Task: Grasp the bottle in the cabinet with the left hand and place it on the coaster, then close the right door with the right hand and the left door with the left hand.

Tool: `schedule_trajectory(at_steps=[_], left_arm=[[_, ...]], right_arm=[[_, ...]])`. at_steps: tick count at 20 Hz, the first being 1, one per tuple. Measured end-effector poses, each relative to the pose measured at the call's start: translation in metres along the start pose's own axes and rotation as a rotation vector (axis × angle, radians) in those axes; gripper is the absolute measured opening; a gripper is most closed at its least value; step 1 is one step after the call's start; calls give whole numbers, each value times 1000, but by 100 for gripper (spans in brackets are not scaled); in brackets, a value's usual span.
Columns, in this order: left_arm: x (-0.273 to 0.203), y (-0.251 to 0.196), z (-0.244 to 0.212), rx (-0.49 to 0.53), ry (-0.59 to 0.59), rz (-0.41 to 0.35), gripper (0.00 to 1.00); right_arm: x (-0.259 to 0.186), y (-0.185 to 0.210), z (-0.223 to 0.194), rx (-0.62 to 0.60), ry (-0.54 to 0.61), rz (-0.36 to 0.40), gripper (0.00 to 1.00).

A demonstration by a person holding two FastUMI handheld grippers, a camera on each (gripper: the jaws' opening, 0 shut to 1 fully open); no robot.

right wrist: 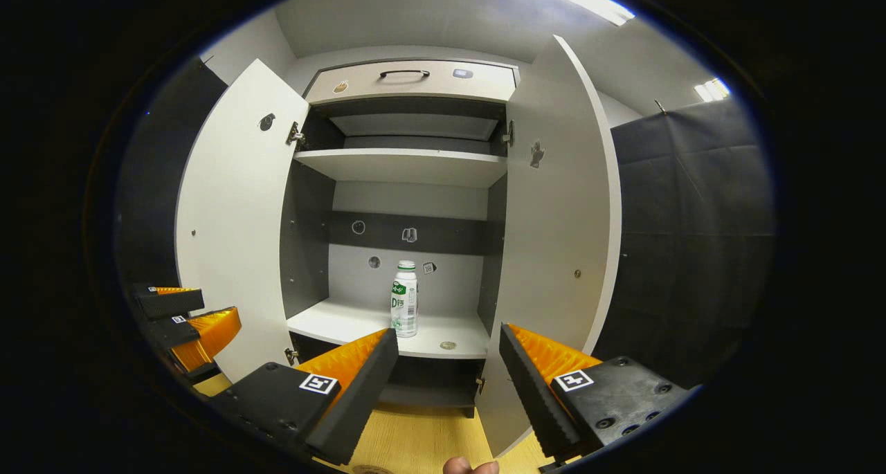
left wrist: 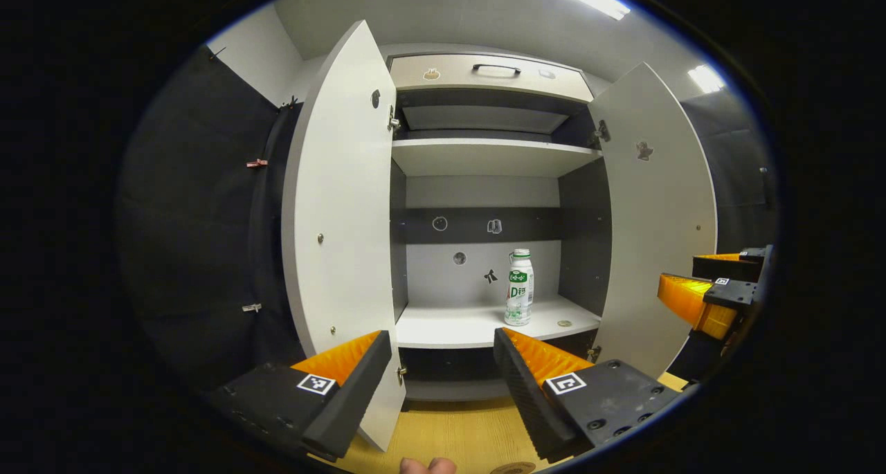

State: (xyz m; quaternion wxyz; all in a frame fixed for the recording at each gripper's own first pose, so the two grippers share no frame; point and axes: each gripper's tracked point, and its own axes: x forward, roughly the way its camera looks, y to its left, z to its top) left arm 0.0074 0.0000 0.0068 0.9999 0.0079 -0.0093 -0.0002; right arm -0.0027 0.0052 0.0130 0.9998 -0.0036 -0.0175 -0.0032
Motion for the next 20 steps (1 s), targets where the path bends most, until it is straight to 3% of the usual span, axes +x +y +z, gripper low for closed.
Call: schedule_trajectory(at_steps=[7,14,20], left_arm=[[46,-42,-2,-11,5,-86,95],[166,-113,-13,-28,1,-176,94],[259,-150,-28,-21,5,-190,94]], right_arm=[[-14,-19,4,24,2,-17,97],[-29,-62,2,30,0,-36,97],[-44,-104,-5,15,2,-30,97]])
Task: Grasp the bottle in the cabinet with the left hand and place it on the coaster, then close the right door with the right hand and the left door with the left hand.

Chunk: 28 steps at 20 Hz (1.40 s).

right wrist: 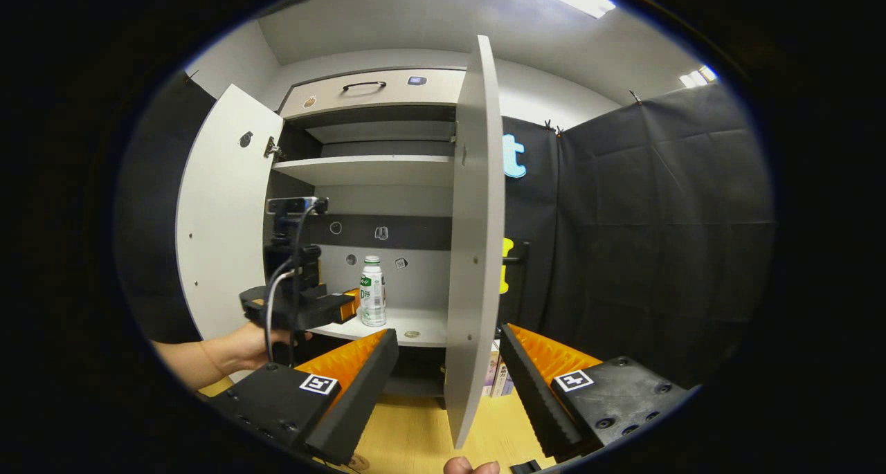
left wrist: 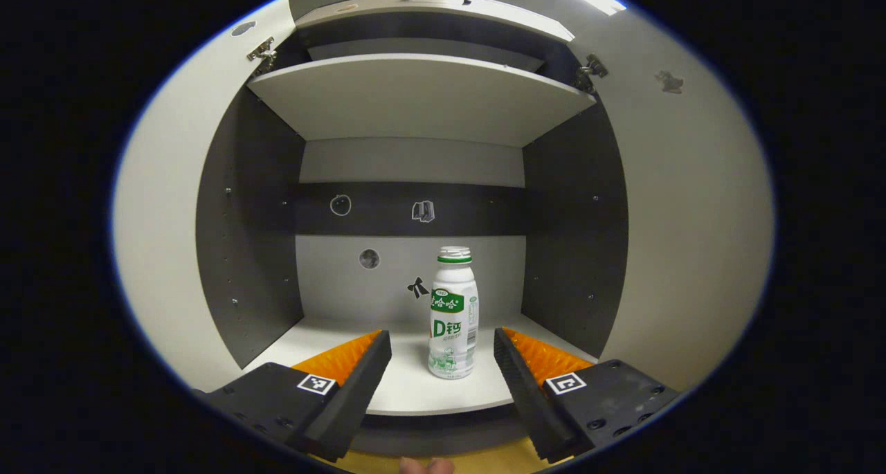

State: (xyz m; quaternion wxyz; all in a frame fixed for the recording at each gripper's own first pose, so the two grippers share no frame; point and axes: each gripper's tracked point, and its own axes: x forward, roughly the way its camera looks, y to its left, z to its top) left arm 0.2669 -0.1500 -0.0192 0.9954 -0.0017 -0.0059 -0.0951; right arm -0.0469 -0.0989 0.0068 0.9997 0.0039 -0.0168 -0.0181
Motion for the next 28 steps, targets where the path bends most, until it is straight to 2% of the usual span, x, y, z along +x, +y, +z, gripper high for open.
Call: schedule_trajectory(at_steps=[6,13,14,16,19,24,28], left_arm=[[68,-8,-15,-5,26,18,95],[110,-9,-24,59,44,51,94],[114,-10,-26,62,51,47,92],[110,-10,-25,60,53,36,74],[85,-7,-11,37,39,35,72],[-9,7,17,38,-16,11,72],[-87,18,15,36,-20,-9,72]], right_arm=[[-1,-57,-4,18,0,-42,97],[18,-86,-17,8,21,-44,97],[21,-86,-18,15,25,-38,97],[24,-86,-17,25,27,-29,97],[24,-82,-16,36,28,-20,97],[16,-60,-9,24,10,4,98],[5,-39,-5,34,7,21,97]])
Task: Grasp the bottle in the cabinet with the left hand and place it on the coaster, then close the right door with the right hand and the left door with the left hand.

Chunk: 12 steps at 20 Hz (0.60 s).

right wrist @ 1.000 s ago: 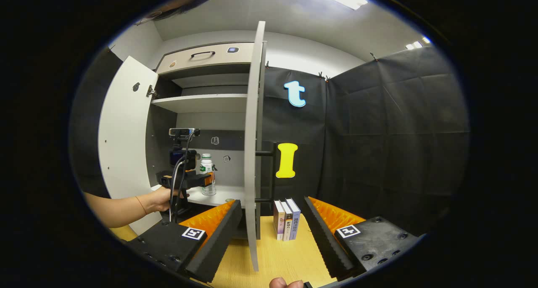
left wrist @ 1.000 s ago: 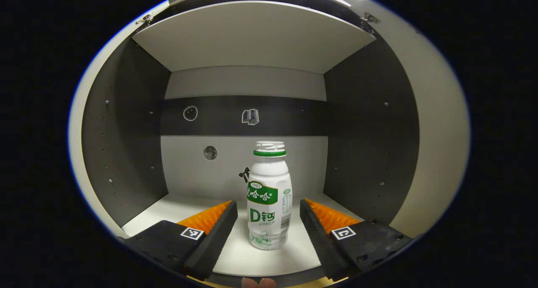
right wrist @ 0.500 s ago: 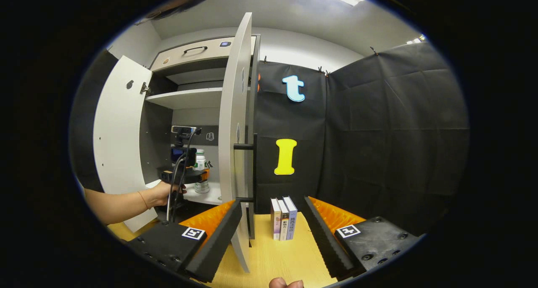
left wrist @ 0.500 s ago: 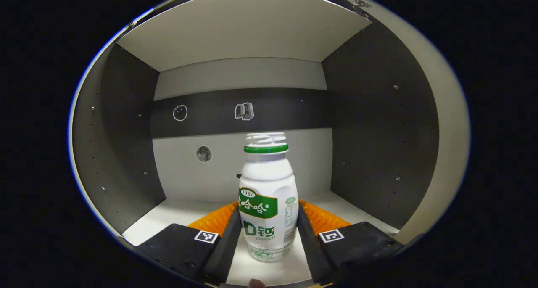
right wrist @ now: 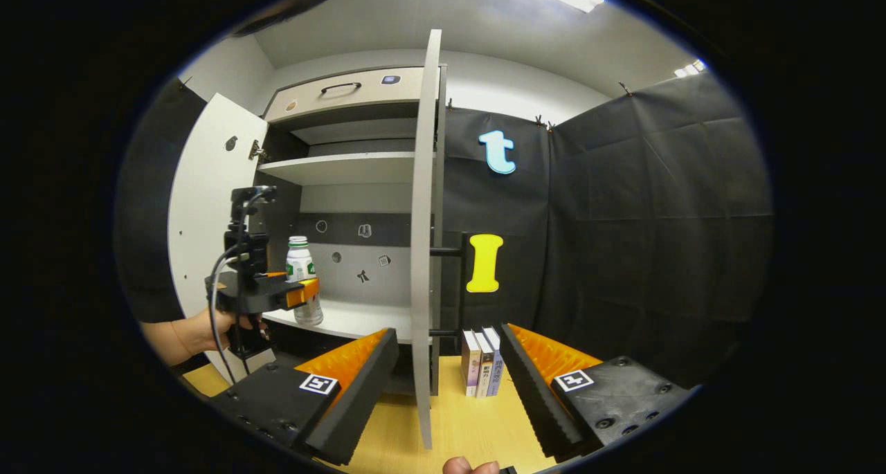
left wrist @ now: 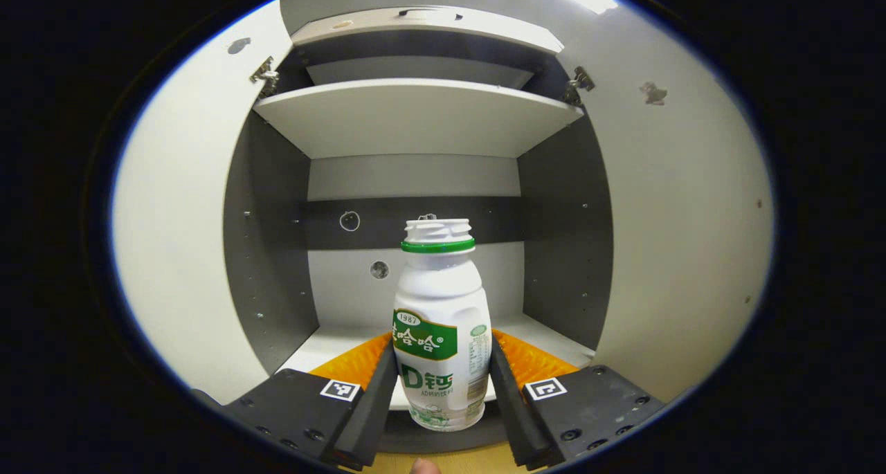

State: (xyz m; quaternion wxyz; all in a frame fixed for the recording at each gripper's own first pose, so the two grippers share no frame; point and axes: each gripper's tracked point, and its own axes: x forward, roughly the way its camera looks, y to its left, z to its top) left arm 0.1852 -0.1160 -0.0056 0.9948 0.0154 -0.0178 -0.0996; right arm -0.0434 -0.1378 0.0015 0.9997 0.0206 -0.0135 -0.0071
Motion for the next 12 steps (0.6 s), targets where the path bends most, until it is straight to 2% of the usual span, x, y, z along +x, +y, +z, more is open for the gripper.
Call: schedule_trajectory(at_steps=[6,12], left_arm=[[-89,1,-32,35,8,-29,72],[-154,-15,-81,-28,-24,-54,72]], right_arm=[[-15,28,2,-15,-15,16,97],[-21,45,3,-8,-47,27,98]])
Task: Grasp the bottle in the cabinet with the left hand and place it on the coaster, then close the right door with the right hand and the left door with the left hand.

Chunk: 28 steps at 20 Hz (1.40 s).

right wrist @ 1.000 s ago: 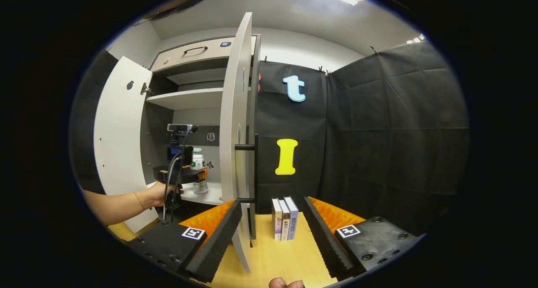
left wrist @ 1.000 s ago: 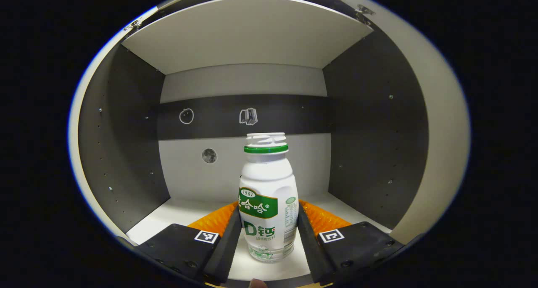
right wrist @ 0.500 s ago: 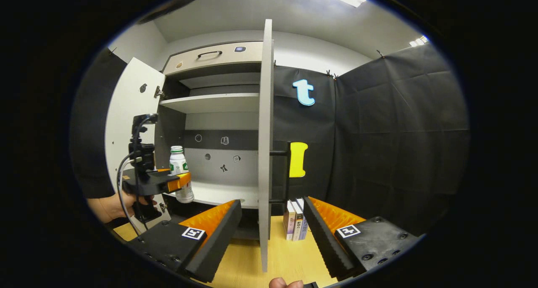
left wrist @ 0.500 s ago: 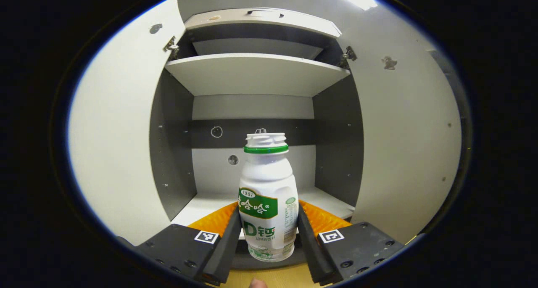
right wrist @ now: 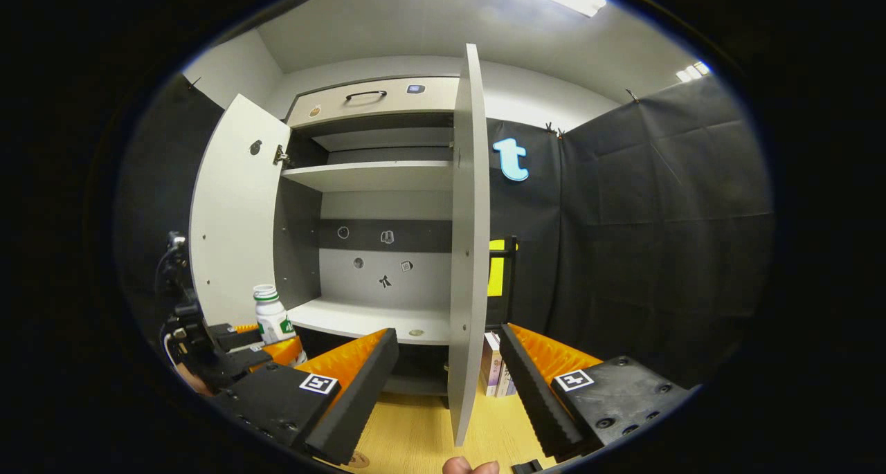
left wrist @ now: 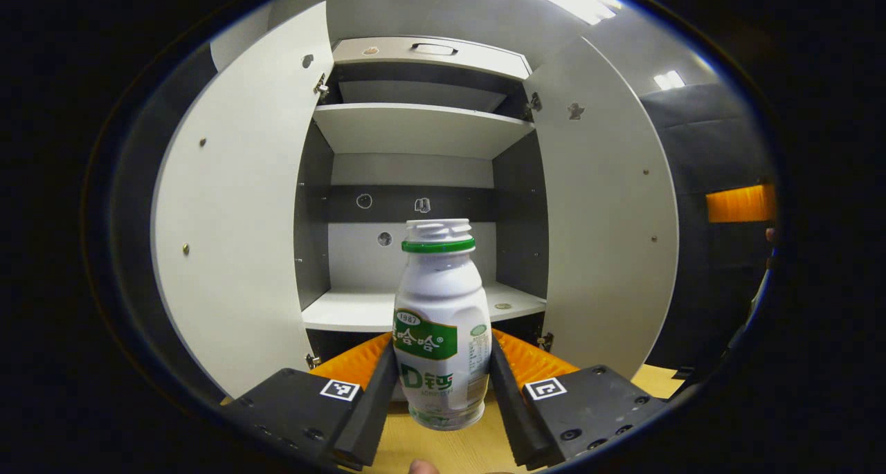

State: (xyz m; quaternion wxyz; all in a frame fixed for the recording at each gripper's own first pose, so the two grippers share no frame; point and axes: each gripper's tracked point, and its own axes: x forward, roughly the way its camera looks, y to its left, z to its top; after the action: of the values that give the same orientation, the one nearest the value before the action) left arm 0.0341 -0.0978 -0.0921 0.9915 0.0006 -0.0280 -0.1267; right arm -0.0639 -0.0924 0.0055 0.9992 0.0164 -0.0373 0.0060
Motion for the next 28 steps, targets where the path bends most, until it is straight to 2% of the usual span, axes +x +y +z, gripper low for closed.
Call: schedule_trajectory(at_steps=[7,16,22,28], left_arm=[[-58,-25,-101,-45,43,-13,72],[-78,-66,-220,-62,114,-81,72],[-80,-78,-260,-30,161,-112,73],[-85,-82,-269,-42,192,-111,76]], right_arm=[[5,1,-1,-5,-51,-21,98],[17,-13,-14,-22,-74,-64,98],[26,-18,-21,-32,-69,-66,98],[32,-20,-29,-35,-48,-64,98]])
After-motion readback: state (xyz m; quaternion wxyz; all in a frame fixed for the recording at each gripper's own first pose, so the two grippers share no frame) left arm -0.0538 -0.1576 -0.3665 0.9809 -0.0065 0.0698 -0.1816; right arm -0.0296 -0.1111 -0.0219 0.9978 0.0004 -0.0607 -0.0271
